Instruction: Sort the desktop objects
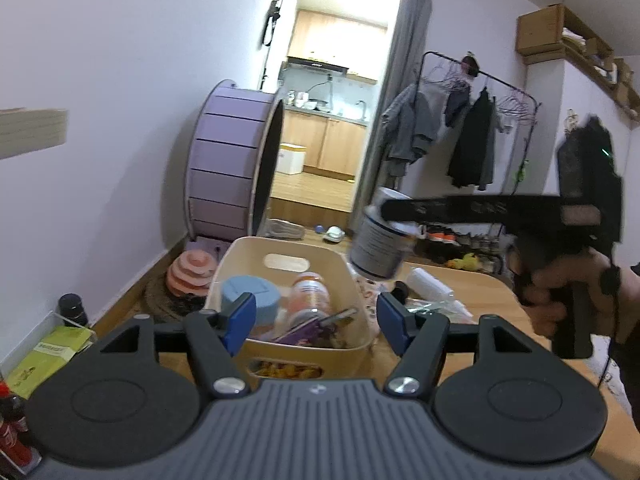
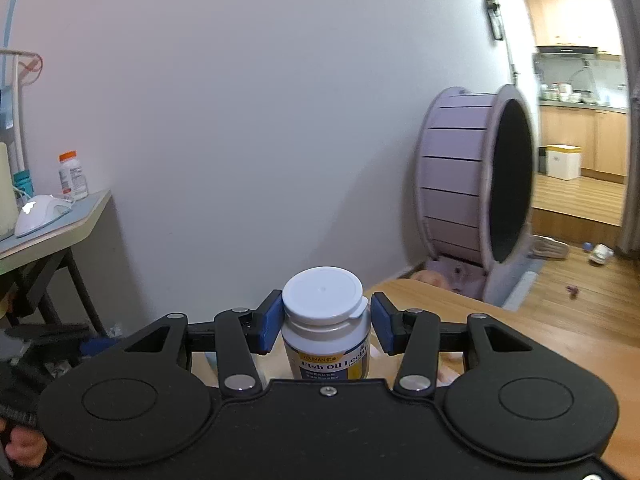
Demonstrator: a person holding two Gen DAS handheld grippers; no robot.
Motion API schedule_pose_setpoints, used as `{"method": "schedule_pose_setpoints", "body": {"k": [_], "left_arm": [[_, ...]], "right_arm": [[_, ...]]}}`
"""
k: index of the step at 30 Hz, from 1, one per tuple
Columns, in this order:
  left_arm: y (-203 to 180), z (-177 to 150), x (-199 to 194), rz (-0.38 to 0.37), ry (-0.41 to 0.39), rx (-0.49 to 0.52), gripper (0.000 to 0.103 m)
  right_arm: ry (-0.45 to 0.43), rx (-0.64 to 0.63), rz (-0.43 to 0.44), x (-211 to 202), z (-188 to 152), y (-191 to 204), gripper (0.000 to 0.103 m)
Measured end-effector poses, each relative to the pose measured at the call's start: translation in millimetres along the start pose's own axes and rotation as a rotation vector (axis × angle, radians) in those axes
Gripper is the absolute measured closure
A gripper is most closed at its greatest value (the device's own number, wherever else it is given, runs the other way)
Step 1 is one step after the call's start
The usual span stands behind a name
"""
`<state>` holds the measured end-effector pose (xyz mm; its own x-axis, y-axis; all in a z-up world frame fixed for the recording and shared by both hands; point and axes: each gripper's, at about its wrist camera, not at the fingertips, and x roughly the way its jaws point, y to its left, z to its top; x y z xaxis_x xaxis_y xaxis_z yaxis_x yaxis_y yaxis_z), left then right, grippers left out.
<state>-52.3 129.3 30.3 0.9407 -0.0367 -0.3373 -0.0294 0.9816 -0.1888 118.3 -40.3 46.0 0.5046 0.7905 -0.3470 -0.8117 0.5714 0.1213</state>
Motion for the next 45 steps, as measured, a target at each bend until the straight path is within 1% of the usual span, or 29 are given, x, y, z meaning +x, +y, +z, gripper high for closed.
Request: {"method": "schedule_pose_setpoints", "body": {"k": [3,6,11,14,15,16,18,21,25,30,34,37,41,44,45], "left_arm": [[2,0,3,0.016,0.013,0.000,0.037],[6,0,5,0.026,0.017,-0.006,0.037],[15,0,6,0.039,0.026,-0.032,0.037],[17,0,7,0.047,0.030,-0.038,0.037],[18,1,7,0.048,0.031,-0.040,0.037],[18,1,8,0.049,0.032,-0.041,0.037],[19,1,8,0.051,0.035,-0.039,0.037],[20,0,8,0.050,0.039,-0.035,0.037],[19,0,9,0.038,0.040,-0.034,0.037],[9,-2,12,0.001,0.046,-0.017,0.037],[-5,-4,14,-0.053,0.046,-0.001,0.037],[-17,-7,17,-0.094,0.049,0.022,0.037],[-29,-12,25,-0.121,0.064,0.057,0.036],[-34,-14,30,-0.126,0.077,0.068,0.036],[-35,-14,32,-0.124,0.081,0.073,0.036]], "right_arm": [[0.028,-0.009,0.027,31,8,2,0.057],[0.061,-0.015,0.040,58,8,3,0.057],[0.106,-0.013,0.043,97,2,2,0.057],[0.133,-0.020,0.035,113,-2,4,0.056],[0.136,-0.022,0.033,116,-3,5,0.054],[0.130,-0.025,0.031,118,-4,5,0.047],[0.119,-0.030,0.022,116,-4,6,0.045],[0.113,-0.030,0.013,107,-5,3,0.046],[0.091,-0.028,-0.038,74,-8,-10,0.045],[0.070,-0.009,-0.141,18,-20,-32,0.045],[0.057,0.027,-0.232,-30,-37,-49,0.045],[0.058,0.055,-0.287,-55,-52,-60,0.044],[0.069,0.082,-0.277,-64,-72,-66,0.040],[0.082,0.067,-0.237,-58,-85,-63,0.033],[0.083,0.059,-0.224,-55,-88,-62,0.027]]}}
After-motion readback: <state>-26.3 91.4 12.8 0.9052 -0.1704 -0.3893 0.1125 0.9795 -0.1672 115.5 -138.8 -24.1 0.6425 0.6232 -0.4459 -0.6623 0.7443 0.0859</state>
